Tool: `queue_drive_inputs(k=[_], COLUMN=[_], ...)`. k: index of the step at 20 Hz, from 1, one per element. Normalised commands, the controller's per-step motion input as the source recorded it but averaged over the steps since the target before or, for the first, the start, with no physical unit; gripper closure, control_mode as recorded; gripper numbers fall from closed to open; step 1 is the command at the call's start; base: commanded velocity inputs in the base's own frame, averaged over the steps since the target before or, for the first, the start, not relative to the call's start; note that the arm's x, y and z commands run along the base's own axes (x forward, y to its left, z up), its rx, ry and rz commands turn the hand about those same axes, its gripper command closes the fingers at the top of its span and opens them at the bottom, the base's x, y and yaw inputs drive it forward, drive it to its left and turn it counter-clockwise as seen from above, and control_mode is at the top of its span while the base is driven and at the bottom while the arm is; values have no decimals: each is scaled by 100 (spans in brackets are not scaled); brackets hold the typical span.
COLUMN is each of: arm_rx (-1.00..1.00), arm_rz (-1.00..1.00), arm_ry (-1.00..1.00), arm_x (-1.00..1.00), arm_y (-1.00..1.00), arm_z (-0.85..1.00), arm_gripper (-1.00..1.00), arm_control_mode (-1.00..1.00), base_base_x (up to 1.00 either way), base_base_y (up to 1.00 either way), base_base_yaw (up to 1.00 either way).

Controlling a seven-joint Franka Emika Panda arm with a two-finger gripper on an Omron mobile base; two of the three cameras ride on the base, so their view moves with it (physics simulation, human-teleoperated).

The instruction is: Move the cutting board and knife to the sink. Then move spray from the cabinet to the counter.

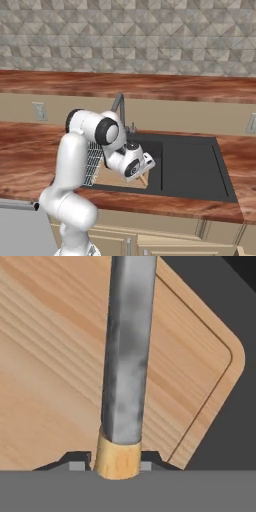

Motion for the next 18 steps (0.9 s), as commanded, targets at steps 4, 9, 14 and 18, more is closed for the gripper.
queue_drive_inputs(k=[4,9,14,18], arm_rx=[5,1,0,0], arm_rz=[0,0,0,0], arm_ry=[0,0,-7,-29], arm_x=[13,-1,-49,-76], arm_y=[0,0,0,2], arm_z=[-12,0,1,45], arm_gripper=[-100,-100,-100,-100], arm_control_mode=[-100,-100,-100,-100], base_base_x=[0,0,0,0], base_base_y=[0,0,0,0], base_base_yaw=[0,0,0,0])
